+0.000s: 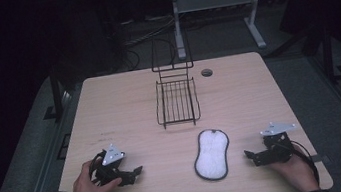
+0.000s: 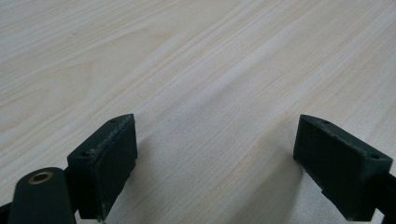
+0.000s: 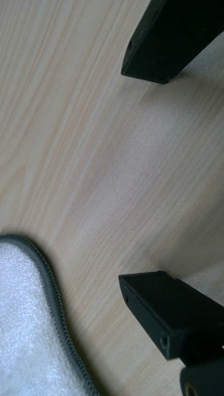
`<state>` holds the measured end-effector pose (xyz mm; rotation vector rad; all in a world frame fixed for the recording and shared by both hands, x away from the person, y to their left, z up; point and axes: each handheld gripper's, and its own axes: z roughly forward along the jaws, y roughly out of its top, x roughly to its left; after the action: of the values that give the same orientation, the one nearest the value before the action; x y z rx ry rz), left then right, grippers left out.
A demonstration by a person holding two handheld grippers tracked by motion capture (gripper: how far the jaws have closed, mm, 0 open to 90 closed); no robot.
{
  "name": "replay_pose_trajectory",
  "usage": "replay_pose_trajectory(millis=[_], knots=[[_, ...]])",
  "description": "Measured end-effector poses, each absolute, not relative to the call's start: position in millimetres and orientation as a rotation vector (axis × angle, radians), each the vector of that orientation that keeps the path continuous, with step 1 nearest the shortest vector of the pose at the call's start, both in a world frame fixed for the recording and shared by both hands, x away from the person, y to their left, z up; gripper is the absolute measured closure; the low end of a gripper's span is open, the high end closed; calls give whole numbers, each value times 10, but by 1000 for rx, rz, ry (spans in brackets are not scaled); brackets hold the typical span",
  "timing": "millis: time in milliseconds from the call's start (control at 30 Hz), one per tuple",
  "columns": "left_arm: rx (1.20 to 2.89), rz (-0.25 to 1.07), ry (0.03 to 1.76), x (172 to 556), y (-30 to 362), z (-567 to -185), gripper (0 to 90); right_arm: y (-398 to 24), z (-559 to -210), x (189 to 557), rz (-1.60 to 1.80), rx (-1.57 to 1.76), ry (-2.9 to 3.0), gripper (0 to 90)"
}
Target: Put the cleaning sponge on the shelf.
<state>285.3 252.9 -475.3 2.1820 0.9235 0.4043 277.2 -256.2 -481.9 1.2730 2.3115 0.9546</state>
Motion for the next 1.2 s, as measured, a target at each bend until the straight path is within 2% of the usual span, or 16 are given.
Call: replay_pose_trajectory(millis=[167,467,533,1200], knots=[[2183,403,926,2858,2530,-4752,127,-2560,-4763,2722,969,1256,2316,274],[2183,404,926,2858,2528,-4752,127,-2512,-4650,2734,1022,1272,2386,800],[2183,404,926,2858,2528,-4752,127,-2498,-4623,2741,1019,1277,2388,894],[2182,403,928,2856,2527,-4753,127,-2323,-4442,3020,1115,1250,2399,895]])
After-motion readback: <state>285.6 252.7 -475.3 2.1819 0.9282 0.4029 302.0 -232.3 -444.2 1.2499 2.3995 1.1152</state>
